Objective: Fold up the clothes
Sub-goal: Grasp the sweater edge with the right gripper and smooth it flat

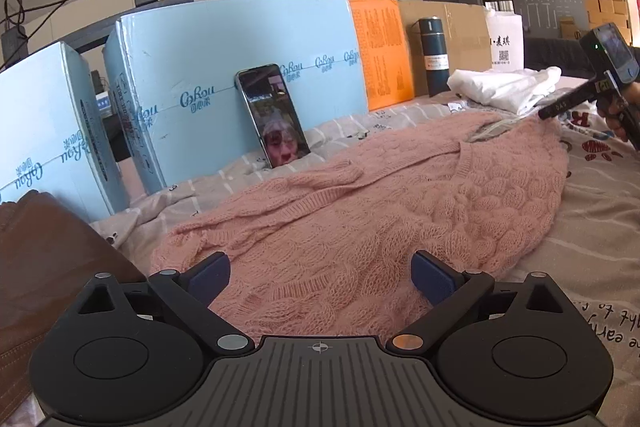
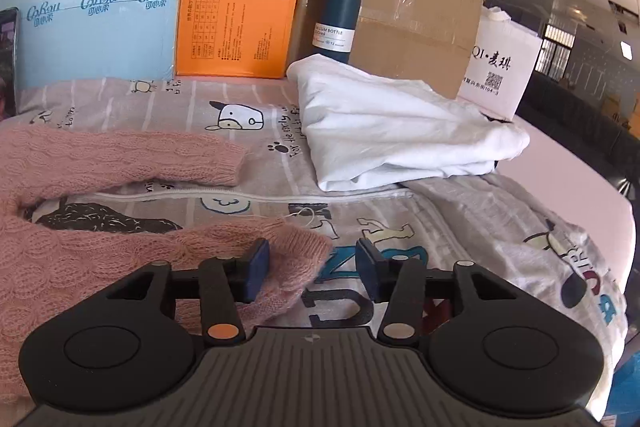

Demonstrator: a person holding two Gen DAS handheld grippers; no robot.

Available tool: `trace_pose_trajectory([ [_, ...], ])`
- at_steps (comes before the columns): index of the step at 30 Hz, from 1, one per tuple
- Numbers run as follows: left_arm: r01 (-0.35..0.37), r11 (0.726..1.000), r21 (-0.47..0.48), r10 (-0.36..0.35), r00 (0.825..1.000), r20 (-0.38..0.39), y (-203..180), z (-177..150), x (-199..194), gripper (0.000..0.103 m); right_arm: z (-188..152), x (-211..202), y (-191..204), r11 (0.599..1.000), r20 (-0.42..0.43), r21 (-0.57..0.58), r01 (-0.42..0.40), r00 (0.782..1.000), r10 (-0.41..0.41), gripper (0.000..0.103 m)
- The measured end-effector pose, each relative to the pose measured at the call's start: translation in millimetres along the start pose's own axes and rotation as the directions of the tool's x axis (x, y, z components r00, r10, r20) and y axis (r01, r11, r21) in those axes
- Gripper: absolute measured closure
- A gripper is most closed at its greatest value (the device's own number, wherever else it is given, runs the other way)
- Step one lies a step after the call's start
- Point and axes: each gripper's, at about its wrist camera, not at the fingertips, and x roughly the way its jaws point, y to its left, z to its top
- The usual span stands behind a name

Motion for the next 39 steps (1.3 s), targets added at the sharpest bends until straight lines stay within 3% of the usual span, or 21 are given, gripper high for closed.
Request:
trace_pose_trajectory([
  [1, 0.007, 1.0, 0.028, -0.006, 1.0, -0.016, -2.9, 0.6, 3.2, 0.004, 4.8, -7.6, 2.9, 1.0, 0.025, -0.004, -0.006, 1.0, 0.006, 0.054],
  [4, 0.007, 0.991, 0.13, -0.002, 0.999, -0.039, -15.9, 0.8, 13.0, 0.004, 20.5, -32.9, 13.7, 0.986, 0.103, 0.04, -0.161, 0.982, 0.156, 0.047],
  [8, -0.015, 0.987, 0.158, 0.018, 1.0, -0.012, -21.7, -0.1, 11.5, 0.003, 30.7, -52.2, 55.7, 0.933, 0.129, -0.004, -0.36, 0.925, 0.358, 0.043],
  [9, -0.022, 0.987, 0.158, 0.023, 1.0, -0.002, -21.7, -0.6, 9.5, 0.003, 31.8, -55.5, 71.1, 0.909, 0.126, -0.029, -0.417, 0.9, 0.417, 0.043],
  [12, -0.035, 0.989, 0.143, 0.028, 0.998, 0.055, -18.8, -0.9, -0.6, 0.003, 35.3, -54.2, 118.1, 0.771, 0.034, -0.045, -0.635, 0.771, 0.636, 0.043],
  [13, -0.036, 0.991, 0.13, 0.026, 0.997, 0.076, -16.6, -1.1, -4.5, 0.003, 35.7, -51.1, 132.6, 0.724, -0.012, -0.03, -0.689, 0.725, 0.689, 0.044],
  [15, -0.042, 0.996, 0.083, 0.032, 0.992, 0.118, -8.8, -1.8, -12.0, 0.003, 34.1, -46.1, 155.5, 0.666, -0.077, -0.019, -0.746, 0.665, 0.743, 0.045],
  [18, -0.072, 0.997, -0.025, 0.076, 0.983, 0.166, 8.7, -1.9, -19.6, 0.003, 23.7, -46.1, 184.0, 0.646, -0.151, -0.053, -0.761, 0.646, 0.748, 0.046],
  [21, -0.082, 0.99, -0.115, 0.103, 0.976, 0.191, 24.2, -2.8, -23.6, 0.003, 15.3, -46.9, 191.8, 0.634, -0.18, -0.074, -0.77, 0.636, 0.751, 0.057],
  [23, -0.083, 0.985, -0.15, 0.112, 0.974, 0.197, 30.6, -3.3, -24.8, 0.002, 12.8, -50.7, 188.5, 0.618, -0.175, -0.087, -0.781, 0.623, 0.762, 0.076],
  [25, -0.092, 0.981, -0.17, 0.126, 0.972, 0.2, 34.3, -3.7, -25.5, 0.002, 10.9, -53.9, 182.6, 0.597, -0.171, -0.078, -0.798, 0.601, 0.781, 0.084],
  [27, -0.103, 0.977, -0.185, 0.141, 0.969, 0.202, 37.2, -4.2, -26.3, 0.002, 10.9, -59.9, 174.5, 0.59, -0.148, -0.069, -0.804, 0.593, 0.791, 0.086],
  [30, -0.106, 0.975, -0.195, 0.146, 0.968, 0.205, 38.8, -4.6, -26.6, 0.001, 17.7, -74.9, 146.0, 0.559, -0.067, -0.005, -0.829, 0.558, 0.827, 0.086],
  [33, -0.107, 0.975, -0.193, 0.146, 0.969, 0.201, 38.1, -4.9, -26.0, 0.001, 24.0, -86.8, 114.5, 0.536, -0.006, 0.077, -0.84, 0.538, 0.843, 0.086],
  [37, -0.107, 0.976, -0.189, 0.143, 0.971, 0.191, 37.1, -5.7, -25.2, 0.001, 17.6, -96.0, 93.9, 0.545, 0.002, 0.127, -0.829, 0.55, 0.835, 0.086],
  [39, -0.11, 0.978, -0.18, 0.142, 0.973, 0.179, 35.6, -5.2, -23.0, 0.001, 9.5, -96.0, 99.4, 0.543, -0.024, 0.126, -0.83, 0.544, 0.839, 0.086],
])
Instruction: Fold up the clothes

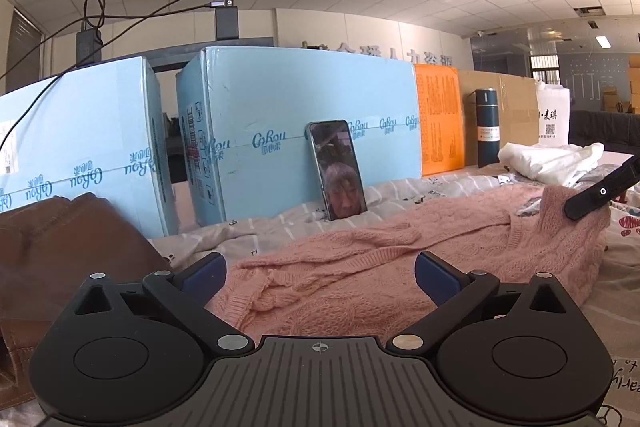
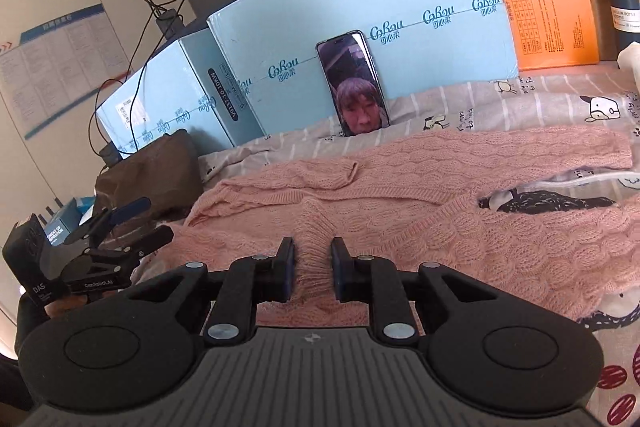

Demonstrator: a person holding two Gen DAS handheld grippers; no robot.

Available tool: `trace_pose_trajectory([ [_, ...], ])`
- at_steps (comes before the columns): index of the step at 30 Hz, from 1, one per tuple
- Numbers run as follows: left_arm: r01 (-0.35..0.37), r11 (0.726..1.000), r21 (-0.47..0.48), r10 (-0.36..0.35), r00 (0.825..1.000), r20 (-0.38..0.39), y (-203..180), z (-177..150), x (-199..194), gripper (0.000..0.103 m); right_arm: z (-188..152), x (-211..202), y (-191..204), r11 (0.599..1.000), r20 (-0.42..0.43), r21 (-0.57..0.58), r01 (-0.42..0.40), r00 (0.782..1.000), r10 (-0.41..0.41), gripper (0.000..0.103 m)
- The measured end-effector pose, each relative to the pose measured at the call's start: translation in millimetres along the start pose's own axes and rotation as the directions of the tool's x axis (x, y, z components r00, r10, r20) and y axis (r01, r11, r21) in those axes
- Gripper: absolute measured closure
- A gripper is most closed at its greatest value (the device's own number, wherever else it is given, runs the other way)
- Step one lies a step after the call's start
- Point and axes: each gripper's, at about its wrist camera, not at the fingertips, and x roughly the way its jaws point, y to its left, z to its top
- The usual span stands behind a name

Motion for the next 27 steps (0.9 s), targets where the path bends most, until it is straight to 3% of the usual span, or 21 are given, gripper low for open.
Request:
trace_pose_trajectory([
  [4, 0.008, 0.999, 0.048, -0.008, 1.0, -0.007, -9.0, 1.1, 1.1, 0.001, -12.7, 12.4, 6.7, 1.0, -0.037, -0.018, -0.002, 0.999, 0.002, 0.086],
  [8, 0.021, 0.992, 0.12, -0.016, 0.999, -0.044, -22.0, 0.5, 5.3, 0.001, -14.7, 22.0, 13.8, 0.998, -0.01, -0.06, 0.004, 1.0, -0.005, 0.085],
  [13, 0.032, 0.982, 0.185, -0.011, 0.993, -0.114, -32.0, -3.3, 13.8, 0.001, -20.5, 25.1, 13.5, 0.983, 0.013, -0.132, 0.129, 0.992, -0.128, 0.079],
  [15, 0.032, 0.98, 0.198, -0.009, 0.993, -0.117, -34.0, -3.8, 14.0, 0.001, -25.2, 24.8, 14.0, 0.969, 0.032, -0.165, 0.185, 0.983, -0.182, 0.052],
  [16, 0.035, 0.979, 0.199, -0.014, 0.994, -0.107, -34.5, -3.3, 11.8, 0.001, -27.3, 23.7, 13.8, 0.962, 0.053, -0.175, 0.209, 0.978, -0.202, 0.031],
  [19, 0.041, 0.981, 0.189, -0.026, 0.997, -0.079, -35.4, 2.0, 5.9, 0.001, -29.3, 23.1, 12.3, 0.942, 0.084, -0.214, 0.259, 0.965, -0.247, 0.026],
  [22, 0.095, 0.971, 0.221, -0.079, 0.994, -0.08, -44.2, 5.3, 3.2, 0.001, -30.1, 28.9, 7.3, 0.923, 0.062, -0.237, 0.304, 0.953, -0.298, 0.024],
  [25, 0.158, 0.94, 0.301, -0.111, 0.98, -0.167, -57.7, -1.9, 12.8, 0.001, -37.7, 40.8, 6.9, 0.879, 0.024, -0.319, 0.355, 0.93, -0.367, 0.02],
  [27, 0.174, 0.92, 0.351, -0.094, 0.968, -0.234, -65.4, -10.5, 22.4, 0.001, -40.5, 41.8, 7.1, 0.868, 0.034, -0.347, 0.357, 0.929, -0.368, 0.019],
])
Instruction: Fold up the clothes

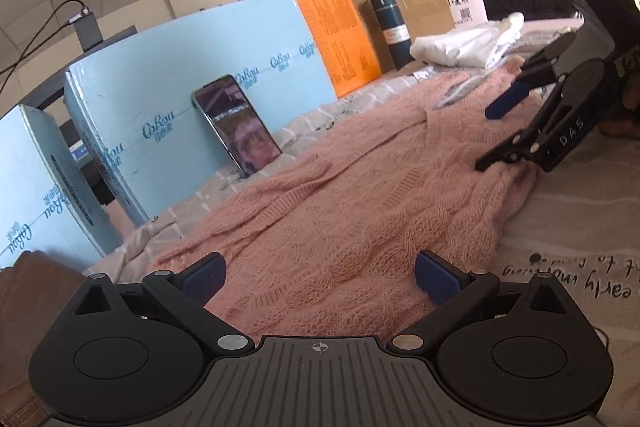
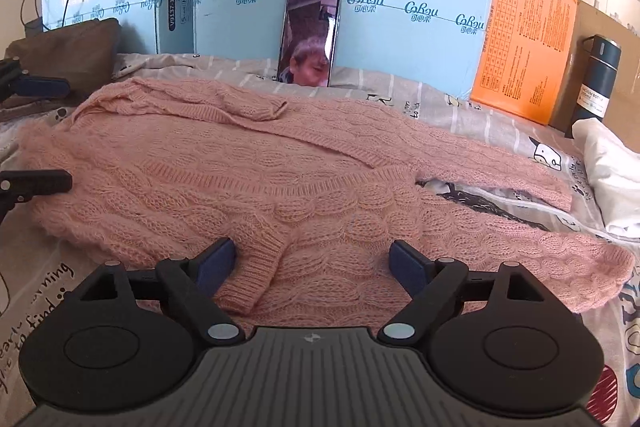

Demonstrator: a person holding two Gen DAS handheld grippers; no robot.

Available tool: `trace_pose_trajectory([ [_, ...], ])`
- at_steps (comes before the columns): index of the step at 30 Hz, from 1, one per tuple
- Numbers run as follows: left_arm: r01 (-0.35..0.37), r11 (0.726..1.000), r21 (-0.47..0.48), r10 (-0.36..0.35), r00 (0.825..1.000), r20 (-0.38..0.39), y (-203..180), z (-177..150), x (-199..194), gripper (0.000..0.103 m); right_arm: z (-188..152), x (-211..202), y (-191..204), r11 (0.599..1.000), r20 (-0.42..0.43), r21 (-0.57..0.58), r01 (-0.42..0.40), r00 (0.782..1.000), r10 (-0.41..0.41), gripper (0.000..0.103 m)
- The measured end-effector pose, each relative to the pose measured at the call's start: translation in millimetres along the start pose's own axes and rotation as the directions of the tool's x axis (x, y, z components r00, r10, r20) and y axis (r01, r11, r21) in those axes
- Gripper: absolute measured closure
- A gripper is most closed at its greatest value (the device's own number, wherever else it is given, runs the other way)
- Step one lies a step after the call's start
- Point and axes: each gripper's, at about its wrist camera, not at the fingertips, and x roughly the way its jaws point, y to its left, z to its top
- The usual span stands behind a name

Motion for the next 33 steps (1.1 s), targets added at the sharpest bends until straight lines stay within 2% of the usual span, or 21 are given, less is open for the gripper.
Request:
trace_pose_trajectory([
  [3, -0.016, 1.0, 0.004, 0.016, 1.0, 0.008, 0.3, 1.0, -3.3, 0.001, 1.4, -4.2, -6.2, 1.0, 0.024, 0.015, -0.019, 1.0, 0.018, 0.019],
  [8, -0.086, 0.996, -0.016, 0.086, 0.995, 0.042, 8.2, 1.6, -22.7, 0.001, -1.1, -27.7, -30.6, 0.995, 0.138, 0.079, -0.063, 0.989, 0.052, 0.018],
  [11, -0.112, 0.993, -0.028, 0.113, 0.993, 0.04, 9.4, 1.0, -31.4, 0.001, -5.7, -32.2, -41.5, 0.997, 0.138, 0.074, -0.004, 0.99, -0.006, 0.016],
  [16, -0.14, 0.99, -0.018, 0.139, 0.987, -0.082, 6.3, -10.3, -16.3, 0.001, -16.3, -21.9, -60.8, 0.992, 0.044, 0.111, 0.058, 0.997, -0.063, 0.015],
  [18, -0.144, 0.989, -0.019, 0.142, 0.987, -0.073, 6.6, -10.1, -19.2, 0.001, -20.4, -19.0, -70.0, 0.988, 0.017, 0.15, 0.044, 0.999, -0.047, 0.015],
  [20, -0.141, 0.99, -0.024, 0.139, 0.989, -0.057, 9.2, -8.4, -26.6, 0.001, -22.3, -27.2, -80.9, 0.981, 0.035, 0.191, 0.027, 0.999, -0.034, 0.015],
  [22, -0.1, 0.994, -0.046, 0.098, 0.994, -0.045, 12.9, -7.4, -38.8, 0.001, -24.4, -38.4, -90.6, 0.977, 0.061, 0.211, 0.025, 0.997, -0.038, 0.015],
  [24, -0.033, 0.998, -0.049, 0.03, 0.998, -0.06, 11.8, -7.2, -47.7, 0.001, -28.2, -49.3, -96.0, 0.982, 0.065, 0.17, 0.077, 0.994, -0.089, 0.013],
  [25, 0.006, 0.999, -0.034, -0.009, 0.997, -0.08, 7.9, -8.1, -49.9, 0.001, -30.3, -54.2, -98.5, 0.984, 0.065, 0.146, 0.105, 0.991, -0.116, 0.007],
  [27, 0.07, 0.997, 0.016, -0.067, 0.989, -0.129, -3.1, -10.5, -50.7, 0.001, -37.4, -56.8, -98.0, 0.98, 0.032, 0.067, 0.186, 0.982, -0.188, 0.003],
  [30, 0.064, 0.996, 0.063, -0.054, 0.987, -0.149, -13.5, -9.2, -46.8, 0.0, -48.6, -55.3, -89.9, 0.973, -0.009, -0.062, 0.223, 0.974, -0.224, 0.003],
  [33, 0.038, 0.995, 0.087, -0.025, 0.989, -0.146, -17.1, -3.2, -37.9, 0.0, -52.6, -54.6, -74.9, 0.963, 0.031, -0.173, 0.208, 0.978, -0.206, 0.003],
])
